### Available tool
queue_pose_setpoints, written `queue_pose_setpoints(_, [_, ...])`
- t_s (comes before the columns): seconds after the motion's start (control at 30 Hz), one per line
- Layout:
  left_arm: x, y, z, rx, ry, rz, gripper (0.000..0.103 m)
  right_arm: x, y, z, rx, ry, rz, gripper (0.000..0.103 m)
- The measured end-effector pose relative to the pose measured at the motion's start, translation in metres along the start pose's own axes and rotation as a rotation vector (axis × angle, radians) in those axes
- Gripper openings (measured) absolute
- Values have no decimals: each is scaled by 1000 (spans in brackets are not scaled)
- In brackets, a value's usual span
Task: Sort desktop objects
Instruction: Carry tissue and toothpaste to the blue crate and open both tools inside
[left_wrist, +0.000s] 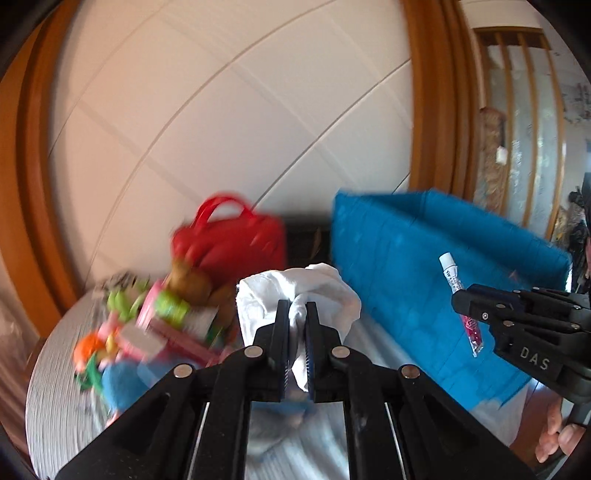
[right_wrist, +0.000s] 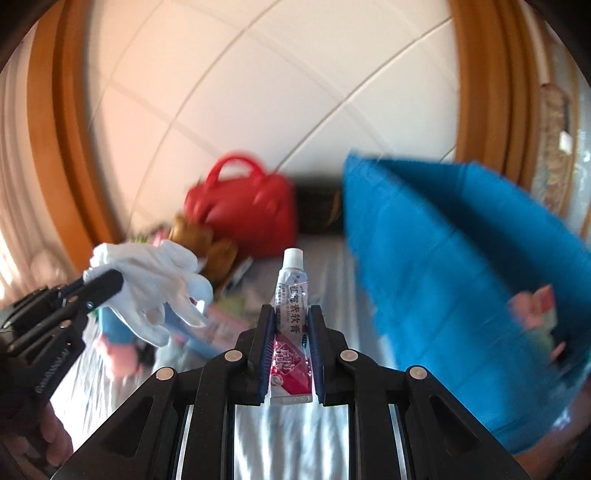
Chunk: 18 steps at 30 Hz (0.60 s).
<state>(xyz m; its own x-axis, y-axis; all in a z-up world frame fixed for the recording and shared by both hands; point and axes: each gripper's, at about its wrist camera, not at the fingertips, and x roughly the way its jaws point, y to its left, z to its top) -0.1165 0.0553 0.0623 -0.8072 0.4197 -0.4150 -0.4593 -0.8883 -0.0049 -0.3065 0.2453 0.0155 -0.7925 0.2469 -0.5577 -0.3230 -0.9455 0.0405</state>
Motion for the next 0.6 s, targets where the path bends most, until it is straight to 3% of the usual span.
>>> queue_pose_setpoints(0.2, [11,-89,56,18,-102,-77,7,-45,-79,37,3,-112,-72,18])
queue_pose_setpoints(0.33, [28,-153,81,25,-108,-133,7,-47,-150,54,5,-122,-170,18])
queue_pose_setpoints(0.47, [57,-222,94,41,-61,-178,7,-34,-219,55,4,-72,-261,18])
queue_pose_setpoints(0.6, [90,-275,92,79,37,-203,7,-17,-267,46,20,3,-277,18])
